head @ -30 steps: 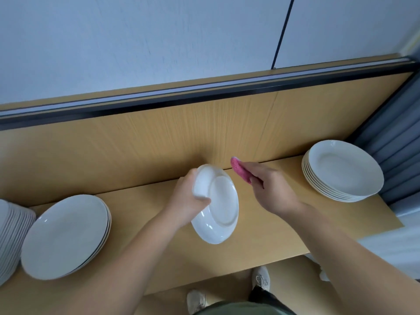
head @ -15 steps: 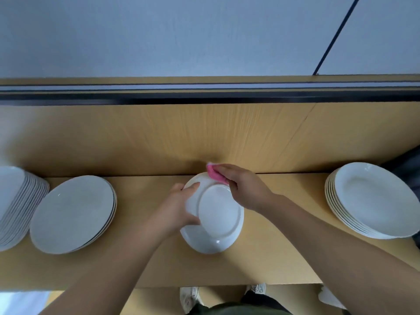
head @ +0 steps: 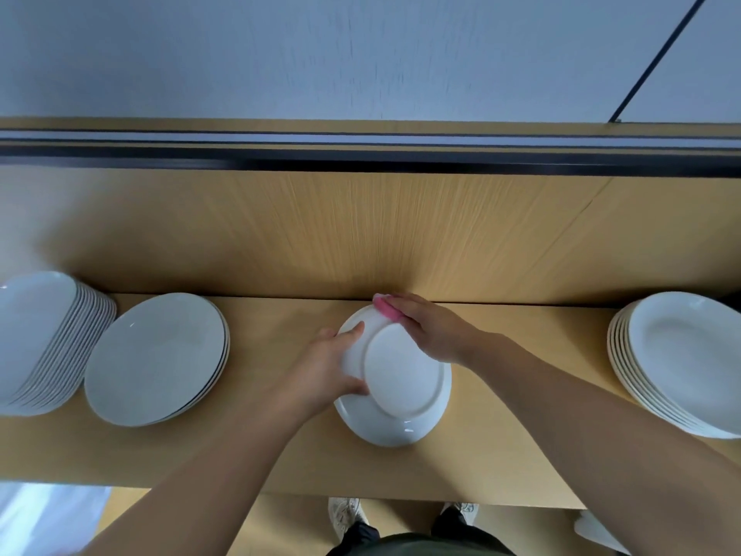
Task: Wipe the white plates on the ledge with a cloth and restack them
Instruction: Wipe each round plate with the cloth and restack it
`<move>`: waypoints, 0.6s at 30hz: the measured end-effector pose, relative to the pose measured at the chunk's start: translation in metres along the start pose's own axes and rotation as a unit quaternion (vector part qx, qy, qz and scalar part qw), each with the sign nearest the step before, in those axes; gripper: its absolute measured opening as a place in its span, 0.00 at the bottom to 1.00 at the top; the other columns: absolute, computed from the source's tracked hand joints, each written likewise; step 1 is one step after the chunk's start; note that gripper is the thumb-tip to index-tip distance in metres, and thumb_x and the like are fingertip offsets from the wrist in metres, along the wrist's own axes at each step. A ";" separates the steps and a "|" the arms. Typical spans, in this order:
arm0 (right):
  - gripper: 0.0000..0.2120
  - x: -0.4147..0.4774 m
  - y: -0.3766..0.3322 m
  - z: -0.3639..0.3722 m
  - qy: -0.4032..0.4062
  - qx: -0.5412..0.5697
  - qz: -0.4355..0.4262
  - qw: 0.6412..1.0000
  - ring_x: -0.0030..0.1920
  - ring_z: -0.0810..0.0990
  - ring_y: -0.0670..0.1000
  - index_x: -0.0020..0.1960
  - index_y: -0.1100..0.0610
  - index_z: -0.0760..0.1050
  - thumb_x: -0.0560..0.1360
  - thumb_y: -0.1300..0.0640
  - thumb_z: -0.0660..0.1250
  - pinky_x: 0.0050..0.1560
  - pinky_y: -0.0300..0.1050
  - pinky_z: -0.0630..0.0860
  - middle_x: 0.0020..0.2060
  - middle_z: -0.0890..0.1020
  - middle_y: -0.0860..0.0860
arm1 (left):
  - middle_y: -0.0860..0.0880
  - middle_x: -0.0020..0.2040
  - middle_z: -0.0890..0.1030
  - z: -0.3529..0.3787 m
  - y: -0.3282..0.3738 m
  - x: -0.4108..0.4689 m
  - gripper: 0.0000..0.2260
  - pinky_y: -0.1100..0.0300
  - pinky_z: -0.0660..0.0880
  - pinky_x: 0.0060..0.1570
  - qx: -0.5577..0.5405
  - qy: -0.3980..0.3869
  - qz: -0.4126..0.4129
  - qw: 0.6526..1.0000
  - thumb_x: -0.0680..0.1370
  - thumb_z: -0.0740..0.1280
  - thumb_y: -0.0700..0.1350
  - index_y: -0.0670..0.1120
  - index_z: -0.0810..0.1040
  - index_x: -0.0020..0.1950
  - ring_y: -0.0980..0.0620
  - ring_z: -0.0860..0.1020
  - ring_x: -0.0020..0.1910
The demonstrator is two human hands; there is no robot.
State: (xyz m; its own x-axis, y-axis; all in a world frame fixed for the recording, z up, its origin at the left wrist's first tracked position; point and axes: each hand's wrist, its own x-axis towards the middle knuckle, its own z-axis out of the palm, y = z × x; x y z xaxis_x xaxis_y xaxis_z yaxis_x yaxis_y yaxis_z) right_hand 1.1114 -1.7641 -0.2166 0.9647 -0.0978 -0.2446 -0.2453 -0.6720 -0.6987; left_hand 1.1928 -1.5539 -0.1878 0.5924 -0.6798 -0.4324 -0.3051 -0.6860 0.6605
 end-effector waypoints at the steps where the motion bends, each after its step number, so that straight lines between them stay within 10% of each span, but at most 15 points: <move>1: 0.20 -0.001 0.003 0.000 0.001 0.006 0.015 1.000 0.71 0.65 0.43 0.76 0.44 0.61 0.84 0.52 0.51 0.70 0.35 0.58 0.73 0.65 0.40 | 0.49 0.63 0.65 0.000 -0.002 0.001 0.43 0.64 0.65 0.61 -0.002 0.001 -0.001 1.000 0.66 0.79 0.44 0.55 0.61 0.76 0.49 0.67 0.64; 11: 0.25 -0.032 0.032 0.032 0.071 0.141 0.146 0.977 0.70 0.66 0.41 0.74 0.42 0.65 0.80 0.35 0.49 0.75 0.44 0.59 0.70 0.70 0.41 | 0.49 0.64 0.67 0.006 -0.017 0.002 0.43 0.62 0.65 0.63 -0.050 0.010 -0.020 0.999 0.65 0.80 0.43 0.54 0.63 0.76 0.51 0.67 0.65; 18: 0.20 -0.074 0.022 0.058 0.131 0.193 0.160 0.959 0.69 0.65 0.40 0.76 0.48 0.62 0.84 0.53 0.53 0.71 0.36 0.58 0.69 0.68 0.39 | 0.50 0.63 0.68 0.009 -0.025 0.001 0.43 0.60 0.67 0.63 -0.067 0.017 -0.027 0.997 0.64 0.80 0.44 0.55 0.64 0.75 0.52 0.68 0.62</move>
State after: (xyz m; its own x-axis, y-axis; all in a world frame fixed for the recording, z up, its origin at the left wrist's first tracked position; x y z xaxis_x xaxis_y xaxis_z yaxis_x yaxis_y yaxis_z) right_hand 1.0291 -1.7295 -0.2532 0.8122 -0.4692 -0.3467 -0.5021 -0.2597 -0.8249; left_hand 1.1946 -1.5394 -0.2101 0.6304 -0.6319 -0.4509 -0.1713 -0.6798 0.7131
